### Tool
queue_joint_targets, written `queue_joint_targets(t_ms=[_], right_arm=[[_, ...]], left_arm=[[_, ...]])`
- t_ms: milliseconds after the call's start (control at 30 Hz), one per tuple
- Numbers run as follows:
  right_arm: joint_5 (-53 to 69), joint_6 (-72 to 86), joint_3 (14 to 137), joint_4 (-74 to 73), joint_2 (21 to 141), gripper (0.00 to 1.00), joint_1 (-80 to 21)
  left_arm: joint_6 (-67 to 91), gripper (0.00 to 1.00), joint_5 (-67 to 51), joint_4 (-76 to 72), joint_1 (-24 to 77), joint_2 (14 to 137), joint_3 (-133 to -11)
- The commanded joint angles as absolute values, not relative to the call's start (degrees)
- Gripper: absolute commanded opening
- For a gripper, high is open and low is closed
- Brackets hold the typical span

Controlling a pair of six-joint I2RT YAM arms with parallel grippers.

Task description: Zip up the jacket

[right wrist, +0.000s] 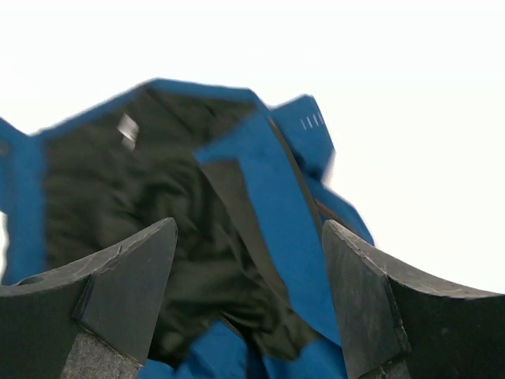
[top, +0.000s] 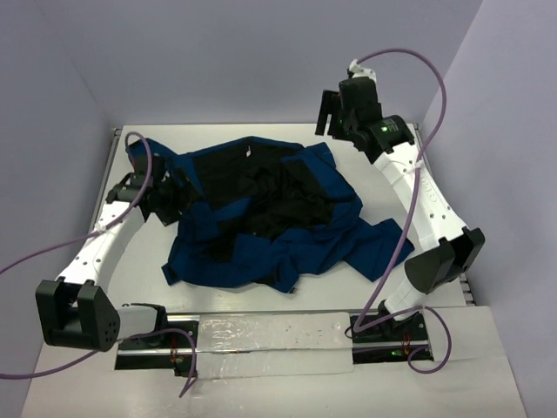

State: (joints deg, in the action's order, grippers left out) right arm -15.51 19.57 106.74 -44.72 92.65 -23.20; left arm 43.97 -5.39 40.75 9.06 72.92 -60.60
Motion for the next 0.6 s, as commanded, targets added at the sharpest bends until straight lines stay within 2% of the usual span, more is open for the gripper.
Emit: queue_joint_targets(t_ms=[0,133,300,500,567], right_arm=[[-14.2,18.5,109.6,-46.3,92.9,0.82,-23.1],[-13.3,18.7,106.8,-46.0,91.6,0.81,-23.1],[-13.5,18.7,103.0,-45.4,89.4,0.82,-23.1],[-13.0,18.7,101.2,-45.4,88.9,0.82,-23.1],[-13.0,18.6,100.8,-45.4,89.1,0.82,-23.0]], left_arm=[[46.3,0.86,0.2,41.5,5.2,79.5,-71.5],[49.4,0.78,2.1,39.0,0.5,87.3,-74.3],[51.8,0.78,-4.4,32.9,-4.5,97.0,-75.9],[51.7,0.66,-8.3,27.4,-5.0,104.8,-77.9],[51.4,0.66,-8.4,26.1,-5.1,105.3,-77.7]])
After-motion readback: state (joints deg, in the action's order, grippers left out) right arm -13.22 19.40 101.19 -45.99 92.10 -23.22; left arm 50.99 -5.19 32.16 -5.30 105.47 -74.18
